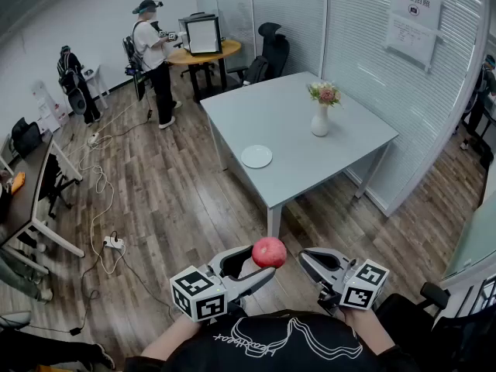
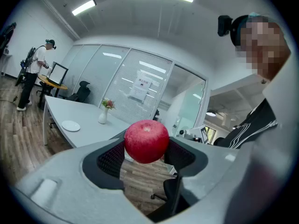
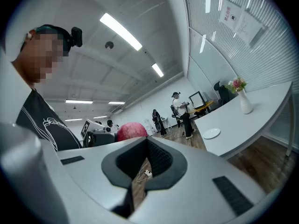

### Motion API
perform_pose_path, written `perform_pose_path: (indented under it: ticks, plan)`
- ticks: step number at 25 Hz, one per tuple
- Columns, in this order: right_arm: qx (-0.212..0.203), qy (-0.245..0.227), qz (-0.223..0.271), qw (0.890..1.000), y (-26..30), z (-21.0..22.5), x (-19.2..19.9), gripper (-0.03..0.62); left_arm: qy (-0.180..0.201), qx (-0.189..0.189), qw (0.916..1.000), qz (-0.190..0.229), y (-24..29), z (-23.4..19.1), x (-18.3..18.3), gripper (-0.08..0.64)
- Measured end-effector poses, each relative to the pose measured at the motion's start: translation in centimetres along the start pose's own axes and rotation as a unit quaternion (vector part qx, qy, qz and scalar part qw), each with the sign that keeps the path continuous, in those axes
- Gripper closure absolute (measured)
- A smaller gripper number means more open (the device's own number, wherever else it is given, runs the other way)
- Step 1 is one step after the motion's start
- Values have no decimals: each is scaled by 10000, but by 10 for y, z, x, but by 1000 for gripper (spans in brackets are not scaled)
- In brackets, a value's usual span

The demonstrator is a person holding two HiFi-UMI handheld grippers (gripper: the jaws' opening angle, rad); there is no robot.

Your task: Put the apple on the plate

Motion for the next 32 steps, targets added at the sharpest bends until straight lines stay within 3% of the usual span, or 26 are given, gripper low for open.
perform_pose_path:
  ticks: [11,18,25,32]
  plan:
    - [163,-122,27,9998,-5,6,-6,583,117,14,9999,-33,7,1,-3,256]
    - [257,-8,-34,9997,4,23,0,583,21,90,9999,-115,20,-20,-1,258]
    - [407,29,-81,9991,38,50,-5,583,-157,201,9996,-129,32,-70,-10,256]
    - [589,127,-112,9981,106,89,-22,583,-306,299,9989,-180,41,-152,-44,258]
Point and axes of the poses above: the fingertips, and each gripper's own axes: y forward along the fingers, z to its right, x out of its underside, the point moved 8 cm from there along -y, backward along the fingers, and after that the axes turned 1 degree about z, right-handed, at the moved point
